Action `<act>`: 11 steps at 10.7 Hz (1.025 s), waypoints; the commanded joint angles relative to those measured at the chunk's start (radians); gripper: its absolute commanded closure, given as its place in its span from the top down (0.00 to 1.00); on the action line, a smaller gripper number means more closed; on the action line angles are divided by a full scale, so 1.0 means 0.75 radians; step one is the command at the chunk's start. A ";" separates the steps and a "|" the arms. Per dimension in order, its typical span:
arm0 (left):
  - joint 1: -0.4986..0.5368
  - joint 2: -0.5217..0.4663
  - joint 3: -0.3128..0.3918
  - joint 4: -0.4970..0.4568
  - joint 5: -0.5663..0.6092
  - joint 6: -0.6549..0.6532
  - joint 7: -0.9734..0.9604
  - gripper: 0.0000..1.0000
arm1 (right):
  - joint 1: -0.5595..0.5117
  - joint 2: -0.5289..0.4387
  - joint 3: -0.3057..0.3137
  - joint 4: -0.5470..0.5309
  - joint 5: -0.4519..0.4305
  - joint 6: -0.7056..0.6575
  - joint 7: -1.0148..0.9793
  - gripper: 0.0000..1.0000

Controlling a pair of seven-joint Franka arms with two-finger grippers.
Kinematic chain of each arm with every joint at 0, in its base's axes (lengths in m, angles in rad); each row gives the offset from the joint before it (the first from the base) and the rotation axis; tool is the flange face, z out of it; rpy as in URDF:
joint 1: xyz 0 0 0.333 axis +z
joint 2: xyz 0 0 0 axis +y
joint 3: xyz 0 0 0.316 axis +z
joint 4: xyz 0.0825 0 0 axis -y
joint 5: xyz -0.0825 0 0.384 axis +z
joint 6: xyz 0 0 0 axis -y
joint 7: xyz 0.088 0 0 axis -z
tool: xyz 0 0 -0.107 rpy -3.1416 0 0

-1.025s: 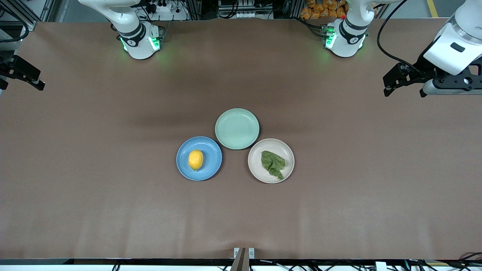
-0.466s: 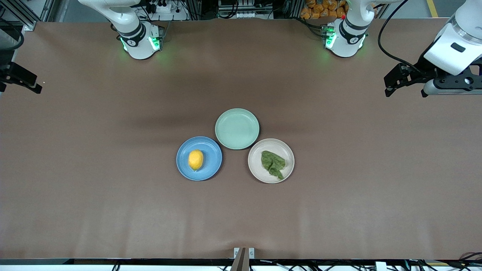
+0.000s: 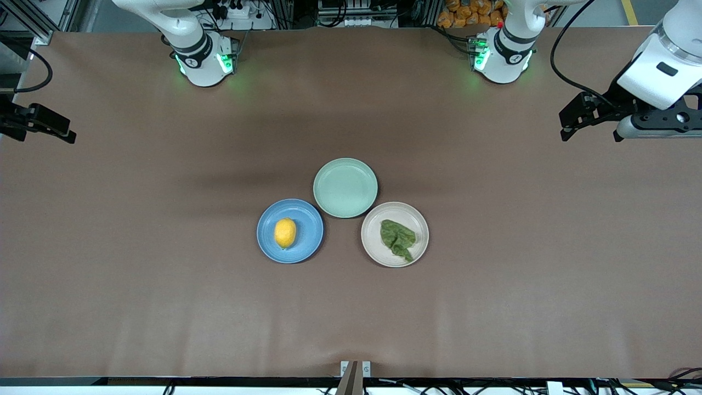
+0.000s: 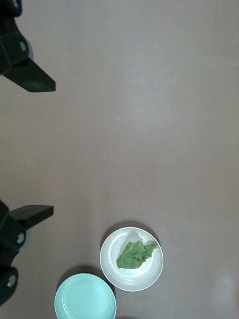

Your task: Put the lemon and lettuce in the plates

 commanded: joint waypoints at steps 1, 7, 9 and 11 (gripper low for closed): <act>0.004 -0.002 -0.004 0.014 0.010 -0.002 0.022 1.00 | -0.075 -0.012 0.072 -0.014 0.008 0.025 -0.007 1.00; 0.004 -0.004 -0.004 0.014 0.004 -0.027 0.031 1.00 | -0.131 -0.004 0.158 -0.012 -0.008 0.059 -0.012 1.00; 0.004 -0.004 -0.006 0.014 0.004 -0.061 0.031 1.00 | -0.131 0.008 0.158 -0.012 -0.006 0.100 -0.010 1.00; 0.004 -0.004 -0.006 0.017 0.004 -0.080 0.033 1.00 | -0.141 0.010 0.158 -0.006 0.004 0.108 -0.010 1.00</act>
